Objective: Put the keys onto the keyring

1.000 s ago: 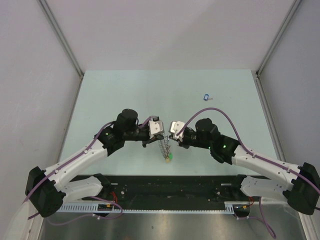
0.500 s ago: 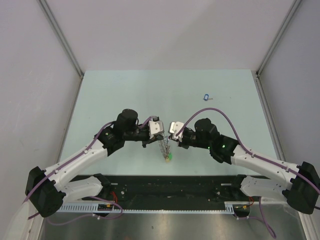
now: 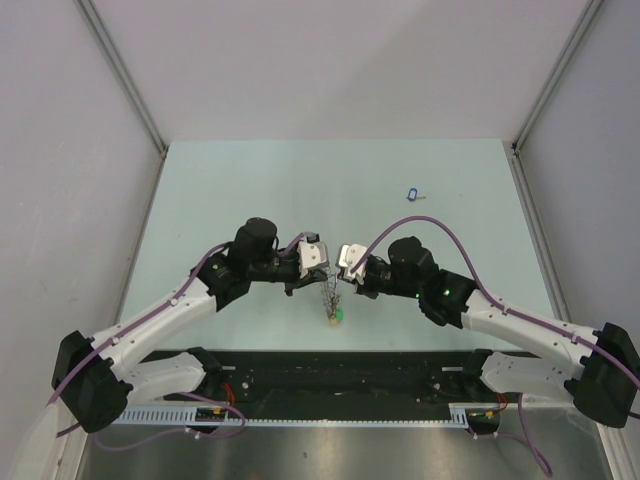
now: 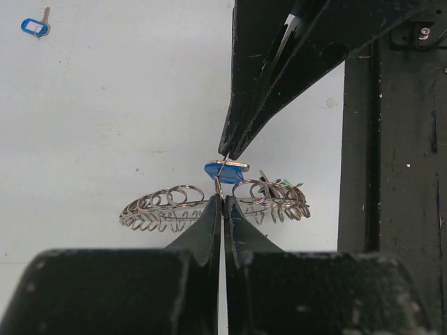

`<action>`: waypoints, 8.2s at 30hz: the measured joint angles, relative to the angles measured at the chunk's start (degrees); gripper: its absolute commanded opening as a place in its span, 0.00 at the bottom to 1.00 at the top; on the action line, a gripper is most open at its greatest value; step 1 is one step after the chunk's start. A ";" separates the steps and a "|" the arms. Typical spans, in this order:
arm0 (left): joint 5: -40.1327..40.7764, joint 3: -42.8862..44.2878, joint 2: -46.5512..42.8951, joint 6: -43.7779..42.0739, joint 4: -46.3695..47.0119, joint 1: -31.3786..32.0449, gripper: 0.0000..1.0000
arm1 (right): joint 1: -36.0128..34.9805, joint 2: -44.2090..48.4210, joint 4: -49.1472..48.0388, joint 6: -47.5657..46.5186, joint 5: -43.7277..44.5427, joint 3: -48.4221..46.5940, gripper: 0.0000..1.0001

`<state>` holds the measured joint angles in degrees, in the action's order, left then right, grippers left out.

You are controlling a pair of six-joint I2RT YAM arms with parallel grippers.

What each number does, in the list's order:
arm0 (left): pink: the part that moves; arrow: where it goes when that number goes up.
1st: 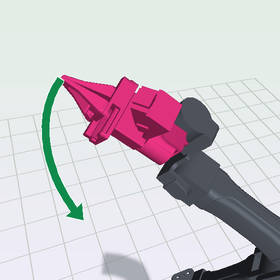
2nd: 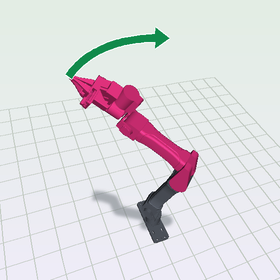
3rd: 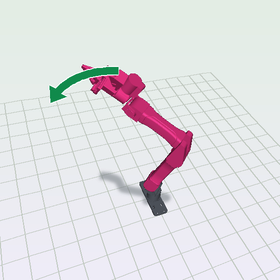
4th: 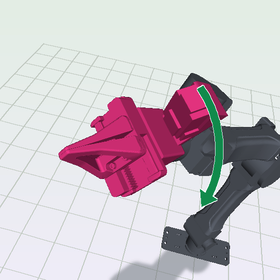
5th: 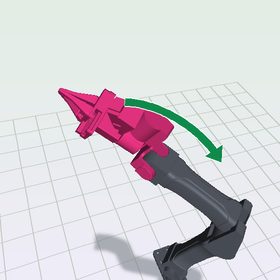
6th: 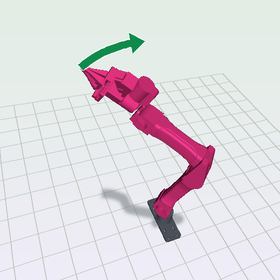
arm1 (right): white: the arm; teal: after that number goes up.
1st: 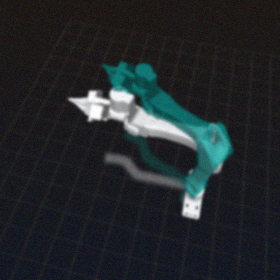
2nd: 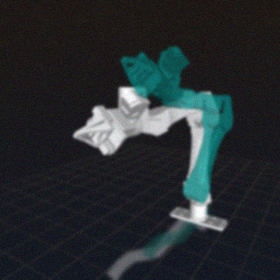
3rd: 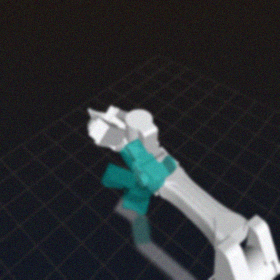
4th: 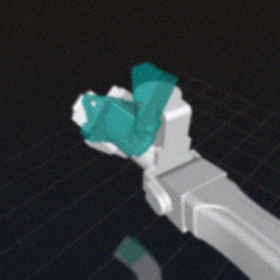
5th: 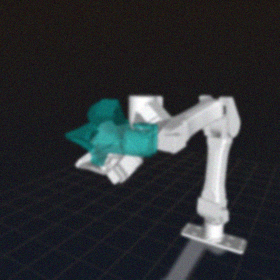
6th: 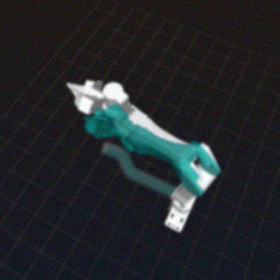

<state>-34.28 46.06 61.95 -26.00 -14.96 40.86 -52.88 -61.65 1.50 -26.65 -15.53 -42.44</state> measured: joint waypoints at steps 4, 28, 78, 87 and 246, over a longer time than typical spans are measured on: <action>-0.33 0.00 0.09 0.00 -0.26 -0.07 0.00 | -0.07 -0.20 0.02 -0.02 0.00 0.00 0.00; -2.21 0.00 0.76 0.09 -0.63 -0.17 0.00 | -0.72 -0.44 0.90 -1.46 0.07 0.00 0.00; -0.74 -3.67 -7.63 2.05 4.72 -0.04 0.01 | -3.32 2.54 0.07 2.62 4.02 0.00 0.00; -2.67 -4.02 -7.19 2.05 6.40 -0.04 0.01 | -3.23 2.51 -0.09 2.95 2.56 0.02 0.00; -6.82 -3.82 -5.88 0.96 4.46 -1.03 0.00 | -0.50 3.13 0.48 3.04 -4.52 1.31 0.00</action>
<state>-41.10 42.24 56.07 -25.04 -10.50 39.83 -53.39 -58.52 1.98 -23.62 -20.05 -41.12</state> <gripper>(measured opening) 0.006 0.008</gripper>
